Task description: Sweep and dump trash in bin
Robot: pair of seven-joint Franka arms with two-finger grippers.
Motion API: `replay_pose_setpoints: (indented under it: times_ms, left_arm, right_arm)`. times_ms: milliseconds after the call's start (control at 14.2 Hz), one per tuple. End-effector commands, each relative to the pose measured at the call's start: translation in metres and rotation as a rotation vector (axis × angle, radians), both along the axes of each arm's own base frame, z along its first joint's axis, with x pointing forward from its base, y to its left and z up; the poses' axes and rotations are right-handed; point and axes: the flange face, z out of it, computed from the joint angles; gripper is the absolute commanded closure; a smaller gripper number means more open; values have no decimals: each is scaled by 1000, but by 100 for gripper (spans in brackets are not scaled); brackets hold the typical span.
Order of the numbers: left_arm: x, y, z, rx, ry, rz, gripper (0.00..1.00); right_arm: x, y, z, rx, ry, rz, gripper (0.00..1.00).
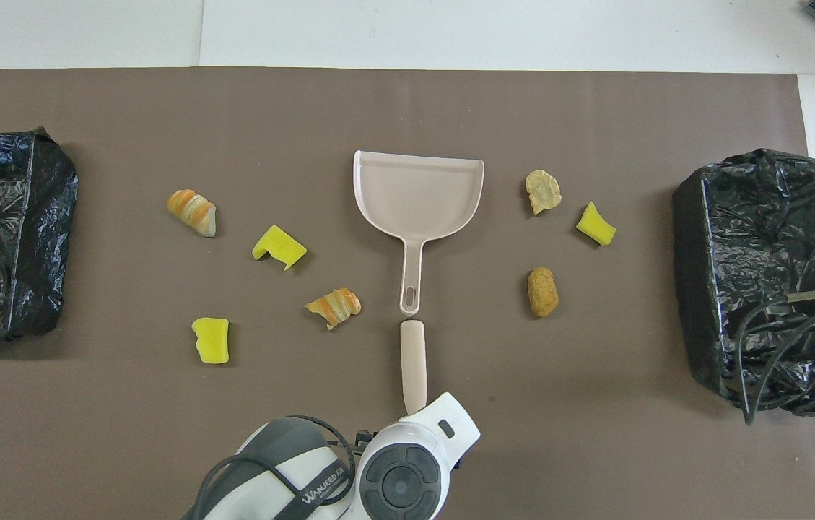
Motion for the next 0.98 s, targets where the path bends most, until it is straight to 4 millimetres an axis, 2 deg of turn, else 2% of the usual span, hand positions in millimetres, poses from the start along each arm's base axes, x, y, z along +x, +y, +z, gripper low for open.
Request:
replay_pose_setpoints:
  times_ms: [0,141,211,281,352,492,633,703,774,844,914]
  left_arm:
    - [-14,-4,-13,0,12,-1,20]
    - [-13,-5,-19,-1,28,-3,32]
    - [-14,-5,-20,3,31,-7,42]
    - [-15,-5,-21,4,34,-8,56]
    - [-16,-6,-22,6,39,-12,67]
    - [-16,-5,-22,11,43,-11,77]
    - [-11,-2,-20,15,45,-5,95]
    - [-9,0,-18,26,48,-4,100]
    - [-5,6,-13,52,58,4,100]
    - [-1,13,-1,97,73,14,100]
    - [7,26,10,153,103,39,100]
  right_arm:
    - [2,4,-1,4,3,-6,0]
    - [19,5,12,12,9,-109,0]
    - [28,10,19,10,22,-109,0]
    - [34,15,25,9,13,-106,0]
    - [38,25,25,13,4,-97,0]
    - [43,34,26,38,-31,-115,0]
    - [50,59,27,69,-71,-114,0]
    - [55,74,29,72,-107,-128,0]
    - [60,98,29,69,-137,-129,0]
    - [62,112,27,68,-139,-140,0]
    - [69,116,29,70,-139,-153,0]
